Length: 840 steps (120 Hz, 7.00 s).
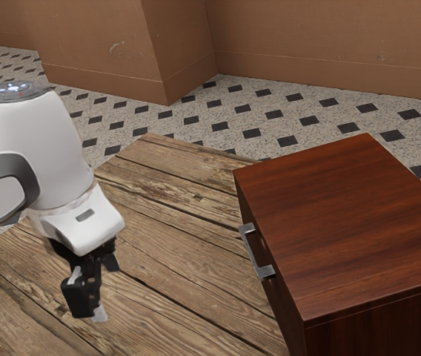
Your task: Pull the drawer handle with one arm to open the drawer
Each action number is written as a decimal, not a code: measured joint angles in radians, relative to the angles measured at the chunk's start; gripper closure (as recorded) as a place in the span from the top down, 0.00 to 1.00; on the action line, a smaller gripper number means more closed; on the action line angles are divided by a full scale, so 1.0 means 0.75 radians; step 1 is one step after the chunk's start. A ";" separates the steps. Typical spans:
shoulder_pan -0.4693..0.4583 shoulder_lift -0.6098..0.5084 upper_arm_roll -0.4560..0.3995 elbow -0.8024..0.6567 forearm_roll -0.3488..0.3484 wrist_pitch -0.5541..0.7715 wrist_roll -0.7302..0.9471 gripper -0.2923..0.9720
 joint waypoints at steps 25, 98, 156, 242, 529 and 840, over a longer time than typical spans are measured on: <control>-0.014 -0.015 0.000 0.000 -0.007 0.079 0.428 0.77; -0.148 -0.171 0.000 0.022 -0.029 0.491 1.032 0.77; -0.258 -0.053 0.000 -0.099 -0.022 0.666 1.231 0.77; -0.288 0.118 0.078 -0.256 0.022 0.795 1.353 0.77; -0.518 -0.227 0.435 -0.151 0.106 1.115 1.401 0.77; -0.174 0.269 0.306 -0.482 0.111 0.872 1.421 0.77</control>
